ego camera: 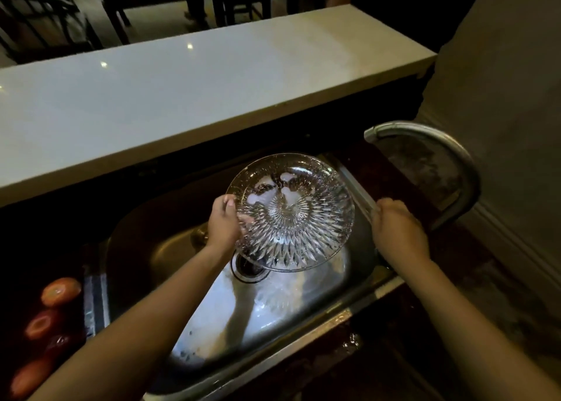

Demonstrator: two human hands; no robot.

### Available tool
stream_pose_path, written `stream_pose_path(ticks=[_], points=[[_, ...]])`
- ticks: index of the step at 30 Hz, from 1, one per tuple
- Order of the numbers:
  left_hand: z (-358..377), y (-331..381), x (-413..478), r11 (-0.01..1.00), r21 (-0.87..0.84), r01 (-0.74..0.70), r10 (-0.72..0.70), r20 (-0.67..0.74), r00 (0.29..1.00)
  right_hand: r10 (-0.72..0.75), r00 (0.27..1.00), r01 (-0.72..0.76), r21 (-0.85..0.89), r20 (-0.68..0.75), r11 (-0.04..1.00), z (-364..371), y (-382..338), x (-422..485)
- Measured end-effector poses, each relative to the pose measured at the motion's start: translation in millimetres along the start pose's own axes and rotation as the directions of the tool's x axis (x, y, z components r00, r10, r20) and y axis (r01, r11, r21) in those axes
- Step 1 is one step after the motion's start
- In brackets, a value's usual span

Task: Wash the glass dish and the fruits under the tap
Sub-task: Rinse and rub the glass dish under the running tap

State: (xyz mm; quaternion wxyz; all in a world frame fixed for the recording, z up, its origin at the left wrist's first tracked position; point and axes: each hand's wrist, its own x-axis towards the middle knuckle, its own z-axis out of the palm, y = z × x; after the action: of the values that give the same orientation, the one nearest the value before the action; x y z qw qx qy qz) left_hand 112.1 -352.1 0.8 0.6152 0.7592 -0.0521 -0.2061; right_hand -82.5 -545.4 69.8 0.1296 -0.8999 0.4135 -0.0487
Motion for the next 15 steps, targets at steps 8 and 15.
stream_pose_path(ticks=[8,15], points=[[8,6,-7,1.000,0.009,-0.011,0.011,0.021,1.000,0.155,0.988,-0.155,0.050,0.014,0.987,17,15,-22],[13,6,-9,0.999,0.038,0.000,-0.001,0.021,1.000,0.268,0.963,-0.247,0.321,-0.023,0.914,47,19,-23]])
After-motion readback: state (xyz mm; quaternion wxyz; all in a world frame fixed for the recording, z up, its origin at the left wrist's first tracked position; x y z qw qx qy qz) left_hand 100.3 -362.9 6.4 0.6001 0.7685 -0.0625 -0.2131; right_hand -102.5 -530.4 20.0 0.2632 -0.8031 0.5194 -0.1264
